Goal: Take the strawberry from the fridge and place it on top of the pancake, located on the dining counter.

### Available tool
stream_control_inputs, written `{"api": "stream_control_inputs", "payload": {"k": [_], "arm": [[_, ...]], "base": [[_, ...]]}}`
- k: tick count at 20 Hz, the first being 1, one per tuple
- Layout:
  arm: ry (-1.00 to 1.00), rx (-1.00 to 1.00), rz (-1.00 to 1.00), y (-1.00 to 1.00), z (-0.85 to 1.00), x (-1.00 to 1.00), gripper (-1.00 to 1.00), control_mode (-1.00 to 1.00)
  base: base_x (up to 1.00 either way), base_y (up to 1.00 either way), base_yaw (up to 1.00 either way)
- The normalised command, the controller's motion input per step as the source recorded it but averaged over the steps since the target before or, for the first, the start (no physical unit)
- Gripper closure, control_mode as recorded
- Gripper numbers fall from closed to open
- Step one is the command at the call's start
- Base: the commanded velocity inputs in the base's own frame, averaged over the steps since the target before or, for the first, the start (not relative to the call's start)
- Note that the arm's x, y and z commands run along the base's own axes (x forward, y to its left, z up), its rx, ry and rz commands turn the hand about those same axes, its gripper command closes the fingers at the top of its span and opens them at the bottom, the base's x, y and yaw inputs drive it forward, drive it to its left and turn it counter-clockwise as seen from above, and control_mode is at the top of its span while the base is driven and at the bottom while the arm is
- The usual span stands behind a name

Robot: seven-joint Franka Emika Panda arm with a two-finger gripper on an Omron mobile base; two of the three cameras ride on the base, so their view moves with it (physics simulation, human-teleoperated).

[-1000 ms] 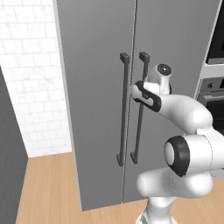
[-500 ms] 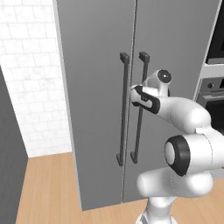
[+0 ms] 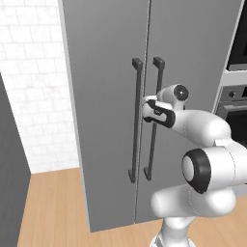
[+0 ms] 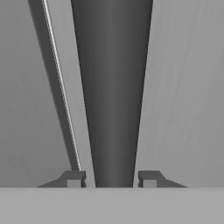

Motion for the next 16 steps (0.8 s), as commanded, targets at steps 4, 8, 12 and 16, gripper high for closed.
{"api": "stream_control_inputs", "payload": {"k": [4,8,12,16], "arm": [[-0.01,0.01,0.00,0.00,-0.06,0.34,1.00,-1.00],[-0.01,0.02,-0.01,-0.42,0.00,-0.05,1.00,-1.00],[0.00,0.12,-0.08,-0.99,0.00,-0.64,1.00,-1.00],[0.00,0.16,-0.15,-1.00,0.05,-1.00,1.00,-1.00]], "base": [[0.00,0.00,0.00],[0.00,0.00,0.00],[0.00,0.00,0.00],[0.00,0.00,0.00]]}}
